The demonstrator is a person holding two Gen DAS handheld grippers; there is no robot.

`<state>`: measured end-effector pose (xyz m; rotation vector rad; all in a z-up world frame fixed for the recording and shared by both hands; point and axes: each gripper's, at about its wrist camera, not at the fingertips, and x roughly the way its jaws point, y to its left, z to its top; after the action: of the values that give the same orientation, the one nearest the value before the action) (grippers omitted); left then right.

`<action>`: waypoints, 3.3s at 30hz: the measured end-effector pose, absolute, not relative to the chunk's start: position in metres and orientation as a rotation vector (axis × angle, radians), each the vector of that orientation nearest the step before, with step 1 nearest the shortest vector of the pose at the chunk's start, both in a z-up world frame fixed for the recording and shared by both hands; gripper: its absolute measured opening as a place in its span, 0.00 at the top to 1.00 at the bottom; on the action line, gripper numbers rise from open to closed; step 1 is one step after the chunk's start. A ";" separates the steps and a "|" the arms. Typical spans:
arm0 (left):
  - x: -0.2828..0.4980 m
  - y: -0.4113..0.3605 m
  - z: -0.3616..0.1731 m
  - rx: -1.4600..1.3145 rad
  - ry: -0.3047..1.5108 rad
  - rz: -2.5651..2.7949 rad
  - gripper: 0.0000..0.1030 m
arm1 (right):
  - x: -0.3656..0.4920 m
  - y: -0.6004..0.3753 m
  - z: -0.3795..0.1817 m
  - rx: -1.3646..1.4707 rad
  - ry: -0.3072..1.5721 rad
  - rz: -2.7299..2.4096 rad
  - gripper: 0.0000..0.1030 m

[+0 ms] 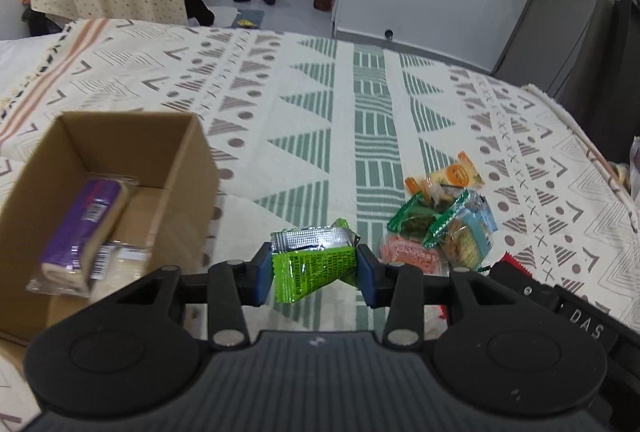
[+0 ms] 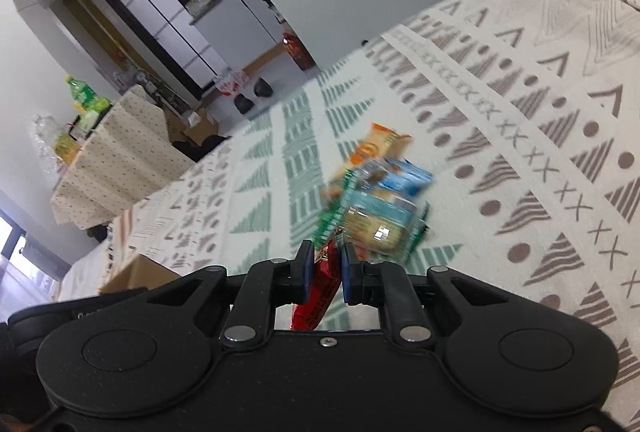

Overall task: Organize snacks
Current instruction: 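Grasp the green pack with the left gripper while the right grasps the red candy, then carry both snacks over the cardboard box and open both grippers to drop them, then move both grippers back from the box toward the snack pile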

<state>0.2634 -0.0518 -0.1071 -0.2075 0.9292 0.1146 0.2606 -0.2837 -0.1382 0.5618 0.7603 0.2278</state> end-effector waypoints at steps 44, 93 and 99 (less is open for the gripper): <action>0.188 0.086 -0.053 -0.333 0.844 0.322 0.59 | 0.224 -0.167 -0.084 0.407 0.677 0.518 0.87; 0.185 0.026 -0.040 -0.296 0.875 0.209 0.05 | 0.215 -0.254 -0.082 0.352 0.682 0.356 0.26; 0.195 0.004 -0.040 -0.287 0.874 0.160 0.05 | 0.225 -0.267 -0.089 0.342 0.679 0.317 0.26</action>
<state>0.1947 0.0039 -0.0404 -0.2865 0.8742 0.1597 0.2253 -0.2674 -0.0894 0.3418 0.6792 0.3169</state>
